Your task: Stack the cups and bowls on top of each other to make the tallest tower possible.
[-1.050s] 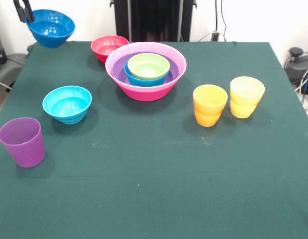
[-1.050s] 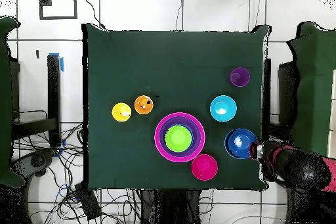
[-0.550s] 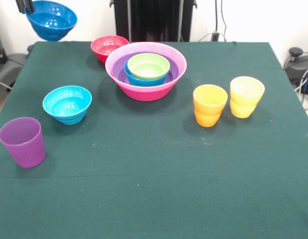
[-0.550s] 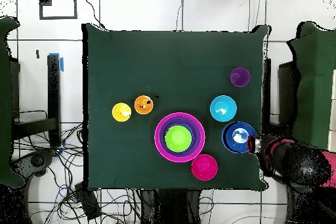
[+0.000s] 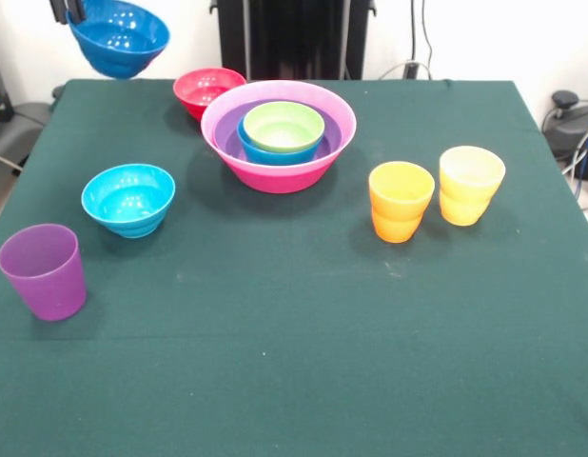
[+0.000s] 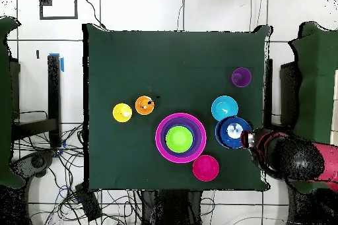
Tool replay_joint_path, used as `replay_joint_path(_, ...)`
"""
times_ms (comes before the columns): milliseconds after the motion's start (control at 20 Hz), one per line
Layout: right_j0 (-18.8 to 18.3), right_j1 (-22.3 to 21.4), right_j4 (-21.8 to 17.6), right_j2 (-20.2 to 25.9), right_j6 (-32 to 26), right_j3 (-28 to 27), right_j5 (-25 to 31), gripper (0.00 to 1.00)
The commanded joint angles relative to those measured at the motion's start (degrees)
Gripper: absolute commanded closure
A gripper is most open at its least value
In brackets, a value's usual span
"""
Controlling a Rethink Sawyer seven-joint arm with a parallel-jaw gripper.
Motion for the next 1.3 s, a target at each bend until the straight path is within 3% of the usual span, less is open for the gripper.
replay_joint_path(50,4.55,-0.50,1.22,0.00,-4.23,0.98,6.17,1.00)
replay_joint_path(600,6.82,-1.47,2.97,-0.55,-3.18,-0.09,6.69,1.00)
replay_joint_path(1300,9.08,0.61,2.70,-1.60,-1.46,0.20,4.46,1.00)
